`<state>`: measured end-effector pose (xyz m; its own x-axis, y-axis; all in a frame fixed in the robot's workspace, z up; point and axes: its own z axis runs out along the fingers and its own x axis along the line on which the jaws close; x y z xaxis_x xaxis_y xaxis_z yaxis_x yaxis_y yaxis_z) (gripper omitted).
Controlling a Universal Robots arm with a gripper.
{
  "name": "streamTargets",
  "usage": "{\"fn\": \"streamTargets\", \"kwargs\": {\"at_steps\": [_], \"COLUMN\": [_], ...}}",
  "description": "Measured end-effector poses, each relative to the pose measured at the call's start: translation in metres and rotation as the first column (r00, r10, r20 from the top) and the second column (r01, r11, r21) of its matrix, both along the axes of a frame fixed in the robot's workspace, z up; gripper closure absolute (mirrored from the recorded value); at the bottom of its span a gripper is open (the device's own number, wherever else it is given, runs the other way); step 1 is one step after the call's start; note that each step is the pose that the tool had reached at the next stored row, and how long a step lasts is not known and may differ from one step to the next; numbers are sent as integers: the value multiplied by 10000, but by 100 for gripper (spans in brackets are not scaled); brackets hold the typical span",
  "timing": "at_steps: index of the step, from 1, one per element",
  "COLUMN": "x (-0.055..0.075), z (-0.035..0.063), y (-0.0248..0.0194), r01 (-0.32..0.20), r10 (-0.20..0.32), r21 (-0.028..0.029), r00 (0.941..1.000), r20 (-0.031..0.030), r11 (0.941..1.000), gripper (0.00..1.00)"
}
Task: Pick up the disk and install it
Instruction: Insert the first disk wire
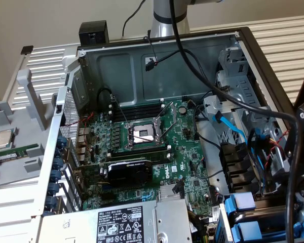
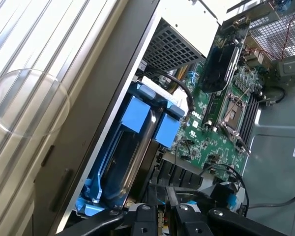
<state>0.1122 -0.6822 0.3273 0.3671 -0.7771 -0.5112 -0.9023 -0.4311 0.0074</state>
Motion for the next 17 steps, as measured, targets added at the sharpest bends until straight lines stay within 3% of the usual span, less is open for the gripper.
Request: {"fn": "streamTargets", "kwargs": {"at_steps": [7, 17], "x": [0, 0], "z": [-5, 1], "y": [-8, -43], "r01": [-4, -10], "r10": [5, 10], "r21": [35, 48], "r00": [10000, 9999], "r20": [-66, -108], "r11": [10000, 10000], "gripper": [79, 79]}}
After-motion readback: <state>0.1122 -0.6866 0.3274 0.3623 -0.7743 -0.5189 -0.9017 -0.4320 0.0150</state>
